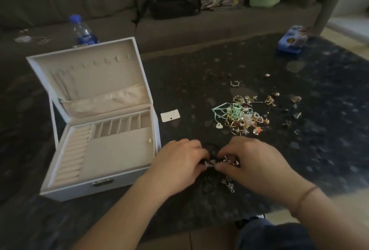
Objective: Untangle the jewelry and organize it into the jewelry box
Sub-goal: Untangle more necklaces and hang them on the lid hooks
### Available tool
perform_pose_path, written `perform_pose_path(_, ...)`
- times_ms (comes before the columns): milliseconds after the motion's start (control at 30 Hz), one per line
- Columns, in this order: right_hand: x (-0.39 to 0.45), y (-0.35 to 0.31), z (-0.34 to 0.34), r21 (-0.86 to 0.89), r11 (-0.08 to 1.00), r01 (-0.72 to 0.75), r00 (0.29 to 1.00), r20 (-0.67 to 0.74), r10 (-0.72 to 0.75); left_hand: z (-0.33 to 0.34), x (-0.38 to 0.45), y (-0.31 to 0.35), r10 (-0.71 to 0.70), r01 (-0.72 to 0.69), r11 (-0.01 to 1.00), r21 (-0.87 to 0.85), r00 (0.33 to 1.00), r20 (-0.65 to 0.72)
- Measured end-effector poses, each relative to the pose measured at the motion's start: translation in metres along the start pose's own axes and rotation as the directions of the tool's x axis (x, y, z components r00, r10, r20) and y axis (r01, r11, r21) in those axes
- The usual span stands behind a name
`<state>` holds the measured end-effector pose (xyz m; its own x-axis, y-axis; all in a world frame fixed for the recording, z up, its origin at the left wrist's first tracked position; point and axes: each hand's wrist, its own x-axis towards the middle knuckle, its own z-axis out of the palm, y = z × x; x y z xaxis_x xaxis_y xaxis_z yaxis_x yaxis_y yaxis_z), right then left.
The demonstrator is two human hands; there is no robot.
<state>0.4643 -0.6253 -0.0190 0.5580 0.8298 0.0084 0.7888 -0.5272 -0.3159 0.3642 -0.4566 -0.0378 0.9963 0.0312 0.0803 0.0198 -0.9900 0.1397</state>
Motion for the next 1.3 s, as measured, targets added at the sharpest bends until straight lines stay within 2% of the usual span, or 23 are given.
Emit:
perform_pose_path(100, 0.003, -0.006, 0.012, -0.062, 0.998, 0.014, 1.000, -0.020, -0.015, -0.002, 0.001, 0.001, -0.039, 0.039, 0.999, -0.020, 0.999, 0.003)
perform_pose_path(300, 0.007, -0.001, 0.023, -0.064, 0.995, 0.080, 0.997, -0.011, -0.081, -0.009, -0.001, 0.001, -0.119, 0.112, 0.964, -0.240, 0.993, -0.017)
perform_pose_path(400, 0.011, 0.001, 0.021, 0.052, 0.993, 0.104, 0.993, -0.061, -0.100, -0.017, 0.000, 0.000, -0.176, 0.151, 0.911, -0.384, 0.984, -0.030)
perform_pose_path(467, 0.015, 0.003, 0.018, 0.211, 0.972, 0.099, 0.990, -0.118, -0.075, -0.023, 0.002, -0.002, -0.255, 0.190, 0.820, -0.539, 0.966, -0.049)
perform_pose_path(567, 0.019, 0.005, 0.016, 0.419, 0.902, 0.102, 0.979, -0.204, -0.016, -0.036, 0.006, -0.002, -0.361, 0.154, 0.527, -0.836, 0.931, -0.056)
perform_pose_path(633, 0.019, 0.000, 0.018, 0.506, 0.855, 0.114, 0.961, -0.275, 0.035, -0.049, 0.008, 0.000, -0.346, 0.085, 0.402, -0.911, 0.936, -0.065)
perform_pose_path(667, 0.019, -0.003, 0.019, 0.553, 0.822, 0.136, 0.941, -0.331, 0.066, -0.056, 0.008, 0.002, -0.318, 0.055, 0.388, -0.920, 0.945, -0.078)
perform_pose_path(733, 0.020, -0.009, 0.019, 0.636, 0.746, 0.198, 0.901, -0.418, 0.118, -0.069, 0.011, 0.007, -0.252, -0.010, 0.432, -0.902, 0.959, -0.131)
perform_pose_path(800, 0.026, -0.011, 0.015, 0.652, 0.698, 0.296, 0.878, -0.473, 0.070, -0.081, 0.014, 0.013, -0.202, -0.080, 0.489, -0.869, 0.958, -0.202)
perform_pose_path(833, 0.030, -0.010, 0.013, 0.685, 0.640, 0.349, 0.879, -0.476, 0.031, -0.087, 0.017, 0.016, -0.199, -0.106, 0.498, -0.861, 0.952, -0.233)
perform_pose_path(867, 0.032, -0.010, 0.010, 0.763, 0.531, 0.368, 0.894, -0.447, 0.024, -0.092, 0.019, 0.019, -0.214, -0.122, 0.492, -0.862, 0.943, -0.255)
perform_pose_path(900, 0.032, -0.011, 0.005, 0.856, 0.377, 0.355, 0.917, -0.397, 0.038, -0.097, 0.022, 0.022, -0.242, -0.128, 0.459, -0.879, 0.934, -0.262)
perform_pose_path(967, 0.029, -0.010, -0.002, 0.949, 0.095, 0.301, 0.950, -0.307, 0.050, -0.109, 0.027, 0.024, -0.310, -0.127, 0.296, -0.947, 0.925, -0.221)
perform_pose_path(1033, 0.026, -0.004, -0.004, 0.963, -0.091, 0.253, 0.967, -0.253, 0.009, -0.120, 0.031, 0.022, -0.362, -0.134, 0.093, -0.987, 0.918, -0.158)
perform_pose_path(1067, 0.025, 0.000, -0.004, 0.963, -0.135, 0.235, 0.970, -0.241, -0.029, -0.125, 0.032, 0.020, -0.380, -0.151, 0.003, -0.989, 0.914, -0.140)
perform_pose_path(1100, 0.025, 0.003, -0.004, 0.967, -0.124, 0.221, 0.972, -0.230, -0.057, -0.129, 0.032, 0.017, -0.392, -0.176, -0.064, -0.982, 0.910, -0.138)
perform_pose_path(1133, 0.025, 0.006, -0.004, 0.975, -0.058, 0.216, 0.973, -0.220, -0.071, -0.133, 0.031, 0.015, -0.405, -0.202, -0.087, -0.976, 0.902, -0.150)
perform_pose_path(1200, 0.026, 0.010, -0.002, 0.975, 0.102, 0.198, 0.980, -0.194, -0.045, -0.139, 0.028, 0.007, -0.452, -0.239, -0.039, -0.970, 0.870, -0.197)
perform_pose_path(1267, 0.027, 0.010, -0.004, 0.965, 0.180, 0.189, 0.980, -0.196, 0.026, -0.142, 0.026, -0.001, -0.519, -0.248, 0.032, -0.968, 0.824, -0.228)
perform_pose_path(1300, 0.027, 0.010, -0.005, 0.961, 0.210, 0.181, 0.978, -0.198, 0.063, -0.142, 0.026, -0.006, -0.555, -0.234, 0.101, -0.967, 0.793, -0.250)
